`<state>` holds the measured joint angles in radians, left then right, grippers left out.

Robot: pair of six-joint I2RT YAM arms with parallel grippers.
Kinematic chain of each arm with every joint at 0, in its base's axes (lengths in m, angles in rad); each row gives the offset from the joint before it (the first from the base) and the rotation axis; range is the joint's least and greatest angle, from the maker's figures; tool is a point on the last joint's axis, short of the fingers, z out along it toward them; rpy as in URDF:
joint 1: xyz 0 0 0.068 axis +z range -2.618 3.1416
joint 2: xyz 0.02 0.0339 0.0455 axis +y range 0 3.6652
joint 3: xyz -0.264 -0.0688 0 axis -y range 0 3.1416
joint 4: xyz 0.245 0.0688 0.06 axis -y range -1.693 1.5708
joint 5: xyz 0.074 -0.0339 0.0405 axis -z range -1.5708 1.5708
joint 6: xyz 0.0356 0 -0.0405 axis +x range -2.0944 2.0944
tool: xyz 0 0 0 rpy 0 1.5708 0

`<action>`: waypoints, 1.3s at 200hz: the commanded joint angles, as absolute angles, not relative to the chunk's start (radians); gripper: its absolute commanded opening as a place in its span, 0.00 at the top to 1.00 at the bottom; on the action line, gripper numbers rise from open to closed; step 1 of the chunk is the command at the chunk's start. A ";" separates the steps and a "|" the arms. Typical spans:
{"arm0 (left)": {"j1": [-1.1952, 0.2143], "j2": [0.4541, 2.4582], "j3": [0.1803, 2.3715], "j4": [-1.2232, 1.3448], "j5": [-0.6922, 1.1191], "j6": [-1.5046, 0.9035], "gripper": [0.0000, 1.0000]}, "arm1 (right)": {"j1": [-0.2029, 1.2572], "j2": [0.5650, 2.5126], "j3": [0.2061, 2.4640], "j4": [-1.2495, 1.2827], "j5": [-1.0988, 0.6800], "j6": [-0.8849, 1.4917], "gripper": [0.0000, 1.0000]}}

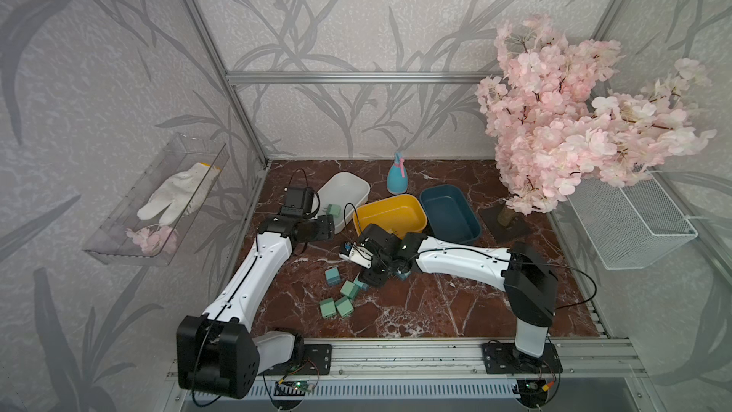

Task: Place the plugs by color into the storage box
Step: Pick up the plug from the center of the board.

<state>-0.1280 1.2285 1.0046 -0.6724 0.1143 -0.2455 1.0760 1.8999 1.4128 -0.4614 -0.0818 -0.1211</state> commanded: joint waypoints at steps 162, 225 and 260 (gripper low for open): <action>-0.019 1.226 0.975 -0.592 0.248 -0.301 0.22 | 1.127 2.063 1.479 -0.501 -0.012 0.119 0.50; -0.016 1.230 0.971 -0.591 0.259 -0.305 0.22 | 1.128 2.039 1.457 -0.487 -0.012 0.123 0.48; -0.017 1.229 0.971 -0.591 0.260 -0.306 0.22 | 1.133 2.080 1.468 -0.488 -0.002 0.130 0.45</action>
<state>-0.0227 1.2270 0.9787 -0.5972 0.2508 -0.2962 1.1225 2.0678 1.4696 -0.4801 -0.0162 0.1192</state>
